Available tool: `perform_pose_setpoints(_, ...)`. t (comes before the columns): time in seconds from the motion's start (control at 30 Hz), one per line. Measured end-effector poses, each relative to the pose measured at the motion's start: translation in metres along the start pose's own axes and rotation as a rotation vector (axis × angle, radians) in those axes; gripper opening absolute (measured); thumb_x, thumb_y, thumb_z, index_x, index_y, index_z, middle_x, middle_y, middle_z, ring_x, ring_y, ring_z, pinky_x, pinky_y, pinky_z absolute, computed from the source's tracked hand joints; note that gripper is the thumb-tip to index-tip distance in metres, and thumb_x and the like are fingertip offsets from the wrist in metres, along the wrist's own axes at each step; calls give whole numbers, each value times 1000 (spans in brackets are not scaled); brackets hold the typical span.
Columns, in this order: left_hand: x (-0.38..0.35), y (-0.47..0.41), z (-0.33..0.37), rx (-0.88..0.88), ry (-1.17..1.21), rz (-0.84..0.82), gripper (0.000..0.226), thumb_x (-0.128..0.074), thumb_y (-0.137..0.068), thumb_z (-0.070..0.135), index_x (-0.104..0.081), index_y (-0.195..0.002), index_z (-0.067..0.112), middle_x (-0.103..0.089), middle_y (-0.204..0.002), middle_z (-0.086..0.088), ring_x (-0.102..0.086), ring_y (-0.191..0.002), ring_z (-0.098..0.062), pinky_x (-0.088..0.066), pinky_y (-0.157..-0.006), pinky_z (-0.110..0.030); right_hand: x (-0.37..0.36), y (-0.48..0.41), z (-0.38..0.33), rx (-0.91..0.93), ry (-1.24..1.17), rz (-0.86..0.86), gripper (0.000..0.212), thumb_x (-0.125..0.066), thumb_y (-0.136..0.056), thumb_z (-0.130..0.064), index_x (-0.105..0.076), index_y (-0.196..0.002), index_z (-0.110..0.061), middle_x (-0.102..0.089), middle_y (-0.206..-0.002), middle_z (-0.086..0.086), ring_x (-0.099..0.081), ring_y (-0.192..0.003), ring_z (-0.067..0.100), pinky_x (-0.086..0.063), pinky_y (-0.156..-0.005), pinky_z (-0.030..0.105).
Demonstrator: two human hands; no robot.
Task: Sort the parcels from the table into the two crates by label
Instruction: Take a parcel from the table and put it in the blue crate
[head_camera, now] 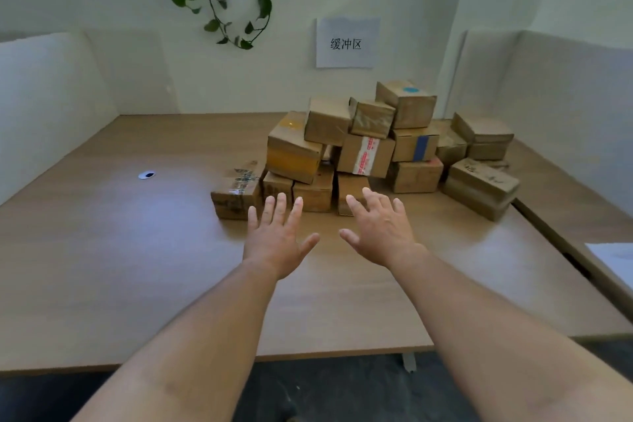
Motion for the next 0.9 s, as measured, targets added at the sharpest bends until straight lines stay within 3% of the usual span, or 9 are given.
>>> perform_pose_setpoints(0.37,-1,-50,-13,3,1,-16,77,-14,-95,68,15,-153,27,16,-162,-7,17,-148,-26,8,-119,-52,-10,-52,2,22,-6,-29,70,-40,-96,-57,-17,-153,-25,-19,-159,11,-16,-147,28,-16,-118,53)
perform_pose_setpoints(0.63,-24,-83,-83,30,31,-63,77,-13,-94,68,16,-153,27,20,-161,-8,21,-147,-26,8,-119,-52,-33,-100,-52,52,-30,-84,69,-42,-96,-56,-19,-153,-23,-19,-159,11,-16,-147,28,-17,-119,51)
perform_pose_setpoints(0.9,-42,-130,-181,70,86,-114,76,-16,-96,66,15,-153,27,19,-161,-10,17,-148,-26,6,-120,-49,-54,-174,-132,57,-91,-155,63,-40,-99,-49,-23,-152,-19,-25,-156,11,-26,-143,28,-31,-112,42)
Point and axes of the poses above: each hand's wrist, its own y-axis away from the middle knuckle, its own x-axis out of the back of the hand, z = x × y, the point moved 7 cm from there along -y, towards the middle knuckle
